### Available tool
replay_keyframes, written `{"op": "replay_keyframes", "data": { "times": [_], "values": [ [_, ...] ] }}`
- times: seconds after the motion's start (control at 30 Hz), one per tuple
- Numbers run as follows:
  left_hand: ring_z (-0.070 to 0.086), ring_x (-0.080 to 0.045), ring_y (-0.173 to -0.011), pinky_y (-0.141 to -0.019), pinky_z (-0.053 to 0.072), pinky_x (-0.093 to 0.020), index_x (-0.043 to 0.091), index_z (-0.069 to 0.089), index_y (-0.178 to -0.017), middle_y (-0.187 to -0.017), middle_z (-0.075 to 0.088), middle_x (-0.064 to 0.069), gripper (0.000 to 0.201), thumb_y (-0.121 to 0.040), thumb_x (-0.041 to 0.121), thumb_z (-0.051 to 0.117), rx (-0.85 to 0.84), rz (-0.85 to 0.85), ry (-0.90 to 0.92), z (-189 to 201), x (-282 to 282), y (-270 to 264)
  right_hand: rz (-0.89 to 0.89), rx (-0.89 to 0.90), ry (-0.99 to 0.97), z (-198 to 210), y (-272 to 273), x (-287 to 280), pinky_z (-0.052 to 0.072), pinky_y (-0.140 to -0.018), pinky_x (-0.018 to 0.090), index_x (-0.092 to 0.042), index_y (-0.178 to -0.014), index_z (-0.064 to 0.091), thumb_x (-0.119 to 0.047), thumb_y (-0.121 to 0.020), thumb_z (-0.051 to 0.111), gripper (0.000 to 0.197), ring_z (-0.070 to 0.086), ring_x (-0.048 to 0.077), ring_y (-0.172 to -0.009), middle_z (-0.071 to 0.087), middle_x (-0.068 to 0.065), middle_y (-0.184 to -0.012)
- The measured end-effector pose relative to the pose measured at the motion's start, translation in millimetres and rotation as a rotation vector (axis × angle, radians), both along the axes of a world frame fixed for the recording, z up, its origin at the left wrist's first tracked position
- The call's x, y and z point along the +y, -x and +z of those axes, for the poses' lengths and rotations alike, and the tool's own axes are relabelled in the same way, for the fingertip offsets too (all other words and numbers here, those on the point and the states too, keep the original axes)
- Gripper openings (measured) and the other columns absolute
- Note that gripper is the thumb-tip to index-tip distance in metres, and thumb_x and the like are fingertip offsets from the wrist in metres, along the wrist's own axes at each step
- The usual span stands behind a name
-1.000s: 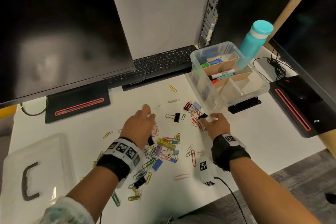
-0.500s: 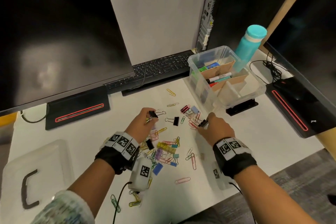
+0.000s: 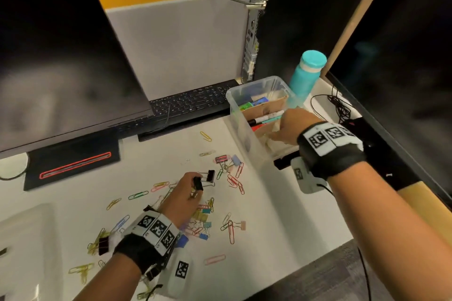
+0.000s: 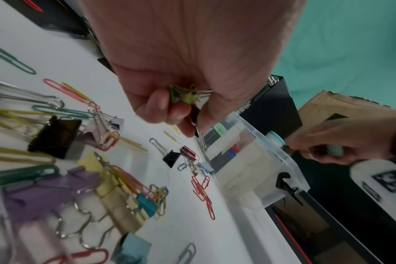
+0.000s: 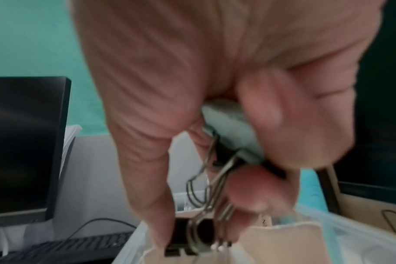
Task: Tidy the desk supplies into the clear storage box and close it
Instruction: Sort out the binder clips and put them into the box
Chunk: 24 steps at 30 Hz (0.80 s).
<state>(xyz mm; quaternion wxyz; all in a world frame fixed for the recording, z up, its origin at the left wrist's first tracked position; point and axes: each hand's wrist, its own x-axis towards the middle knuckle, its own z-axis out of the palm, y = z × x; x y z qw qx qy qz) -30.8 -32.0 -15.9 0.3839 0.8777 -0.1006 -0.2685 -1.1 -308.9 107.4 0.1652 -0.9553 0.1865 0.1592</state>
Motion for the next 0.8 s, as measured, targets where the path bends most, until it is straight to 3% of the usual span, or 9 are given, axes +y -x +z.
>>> {"op": "replay_keyframes", "data": {
  "times": [0.1, 0.2, 0.23, 0.3, 0.33, 0.43, 0.53, 0.67, 0.8],
  "values": [
    [0.057, -0.006, -0.073, -0.061, 0.046, -0.019, 0.027, 0.037, -0.127, -0.103, 0.058, -0.002, 0.034, -0.096, 0.015, 0.044, -0.043, -0.017, -0.048, -1, -7, 6, -0.02, -0.049, -0.223, -7, -6, 6, 0.038, -0.06, 0.02, -0.037, -0.055, 0.054, -0.033, -0.081, 0.069, 0.031, 0.044, 0.003, -0.067, 0.043, -0.019, -0.073],
    [0.058, -0.006, -0.068, -0.056, 0.048, -0.02, 0.029, 0.035, -0.127, -0.099, 0.059, -0.001, 0.034, -0.096, 0.018, 0.043, -0.073, -0.031, -0.073, 4, -11, 9, -0.031, -0.092, -0.179, -19, -3, 0, 0.043, -0.081, 0.027, -0.031, -0.087, 0.063, -0.027, -0.091, 0.055, 0.01, 0.05, 0.015, -0.083, 0.061, -0.004, -0.1],
    [0.06, -0.009, -0.071, -0.061, 0.053, -0.026, 0.03, 0.034, -0.128, -0.103, 0.059, -0.002, 0.035, -0.096, 0.019, 0.043, -0.089, -0.039, -0.064, 6, -13, 9, -0.058, -0.165, -0.148, -25, 0, -6, 0.044, -0.083, 0.029, -0.022, -0.099, 0.064, -0.026, -0.092, 0.051, 0.016, 0.052, 0.018, -0.085, 0.064, 0.002, -0.105],
    [0.058, -0.009, -0.072, -0.069, 0.054, -0.029, 0.028, 0.033, -0.129, -0.115, 0.054, -0.001, 0.035, -0.096, 0.019, 0.043, -0.162, -0.07, -0.034, 19, -22, 8, -0.124, -0.365, -0.154, -38, 7, -21, 0.048, -0.085, 0.033, -0.018, -0.105, 0.062, -0.025, -0.091, 0.049, 0.021, 0.059, 0.023, -0.089, 0.066, 0.008, -0.103],
    [0.054, -0.005, -0.068, -0.066, 0.051, -0.026, 0.026, 0.033, -0.13, -0.119, 0.05, 0.001, 0.036, -0.097, 0.02, 0.043, -0.215, -0.1, -0.026, 28, -30, 5, -0.144, -0.463, -0.135, -45, 11, -29, 0.049, -0.085, 0.035, -0.018, -0.106, 0.061, -0.025, -0.09, 0.049, 0.022, 0.059, 0.025, -0.093, 0.065, 0.008, -0.104],
    [0.051, -0.005, -0.064, -0.06, 0.044, -0.02, 0.022, 0.034, -0.13, -0.122, 0.042, 0.003, 0.035, -0.096, 0.025, 0.044, -0.334, -0.206, -0.068, 61, -67, -11, -0.142, -0.586, 0.038, -74, 18, -46, 0.041, -0.095, 0.04, -0.013, -0.12, 0.055, -0.022, -0.088, 0.045, 0.034, 0.048, 0.029, -0.114, 0.055, 0.01, -0.125],
    [0.06, -0.02, -0.081, -0.069, 0.049, -0.033, 0.018, 0.039, -0.125, -0.121, 0.04, -0.001, 0.032, -0.095, 0.027, 0.045, -0.411, -0.333, -0.181, 88, -118, -32, -0.143, -0.573, 0.072, -103, 21, -54, 0.029, -0.112, 0.043, -0.005, -0.135, 0.043, -0.025, -0.089, 0.035, 0.051, 0.037, 0.033, -0.132, 0.043, 0.015, -0.142],
    [0.06, -0.028, -0.098, -0.081, 0.048, -0.035, 0.009, 0.05, -0.121, -0.12, 0.052, -0.011, 0.031, -0.093, 0.021, 0.049, -0.463, -0.495, -0.451, 93, -176, -60, -0.172, -0.619, -0.022, -120, 21, -59, 0.02, -0.118, 0.04, -0.005, -0.141, 0.036, -0.014, -0.092, 0.037, 0.05, 0.028, 0.03, -0.139, 0.034, 0.013, -0.15],
    [0.06, -0.026, -0.098, -0.079, 0.046, -0.032, 0.009, 0.056, -0.117, -0.113, 0.06, -0.008, 0.034, -0.084, 0.017, 0.063, -0.455, -0.53, -0.538, 90, -197, -70, -0.177, -0.63, -0.046, -119, 22, -62, 0.02, -0.118, 0.037, -0.007, -0.142, 0.035, -0.011, -0.091, 0.039, 0.051, 0.027, 0.027, -0.14, 0.033, 0.01, -0.151]
  ]
}}
